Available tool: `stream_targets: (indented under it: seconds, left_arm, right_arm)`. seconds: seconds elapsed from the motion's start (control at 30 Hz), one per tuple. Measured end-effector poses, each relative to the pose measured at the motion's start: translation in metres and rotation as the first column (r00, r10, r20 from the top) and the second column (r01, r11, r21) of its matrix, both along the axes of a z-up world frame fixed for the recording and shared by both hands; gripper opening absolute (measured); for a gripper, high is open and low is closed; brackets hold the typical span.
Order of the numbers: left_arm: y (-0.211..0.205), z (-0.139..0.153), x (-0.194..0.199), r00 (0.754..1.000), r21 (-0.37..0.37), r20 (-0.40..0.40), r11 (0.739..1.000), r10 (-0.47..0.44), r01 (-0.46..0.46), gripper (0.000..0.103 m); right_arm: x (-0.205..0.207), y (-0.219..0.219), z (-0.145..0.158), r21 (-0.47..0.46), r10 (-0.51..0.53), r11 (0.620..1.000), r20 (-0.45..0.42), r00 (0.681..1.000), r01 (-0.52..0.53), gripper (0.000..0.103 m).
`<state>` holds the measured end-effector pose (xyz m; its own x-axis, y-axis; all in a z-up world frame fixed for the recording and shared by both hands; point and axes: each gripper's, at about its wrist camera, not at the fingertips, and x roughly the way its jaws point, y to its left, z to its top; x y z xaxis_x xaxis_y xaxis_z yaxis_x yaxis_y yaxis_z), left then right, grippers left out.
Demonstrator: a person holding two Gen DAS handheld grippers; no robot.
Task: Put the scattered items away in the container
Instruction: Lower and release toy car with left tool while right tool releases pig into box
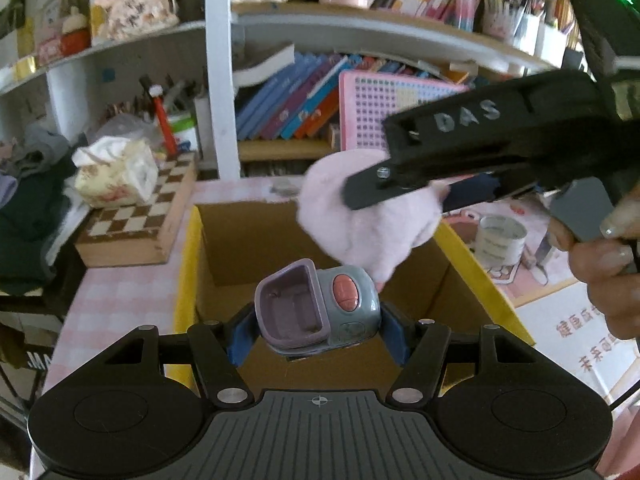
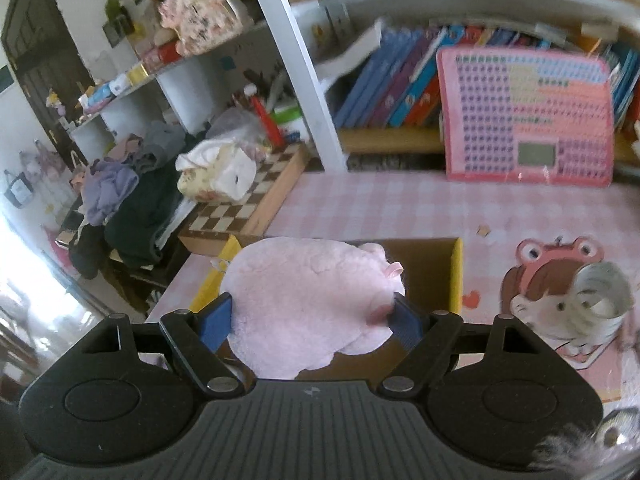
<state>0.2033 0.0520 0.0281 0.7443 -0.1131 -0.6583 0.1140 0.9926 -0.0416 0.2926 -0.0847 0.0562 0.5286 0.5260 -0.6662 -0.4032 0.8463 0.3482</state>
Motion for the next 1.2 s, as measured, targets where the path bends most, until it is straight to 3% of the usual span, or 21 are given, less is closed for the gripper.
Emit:
stream_targets:
  seconds: [0.33,0.77,1.2]
  left_arm:
    - [-0.017,-0.026,0.027,0.996,0.002,-0.094,1.0,0.009,-0.009,0.064]
    - [-0.021,-0.044,0.04,0.987,-0.001,-0.158,1.0,0.029,-0.03,0.064]
    - [-0.021,-0.05,0.042,0.981,0.002,-0.175,0.996,0.084,-0.085,0.064]
  right_arm:
    - [0.049,0.021,-0.051,-0.042,0.037,0.998,-0.175,0.984,-0.045,0.08]
    - [0.068,0.046,-0.074,-0.124,0.118,0.981,-0.207,0.971,-0.146,0.08]
    - [0.071,0.052,-0.085,-0.137,0.11,0.98,-0.213,0.971,-0.141,0.083]
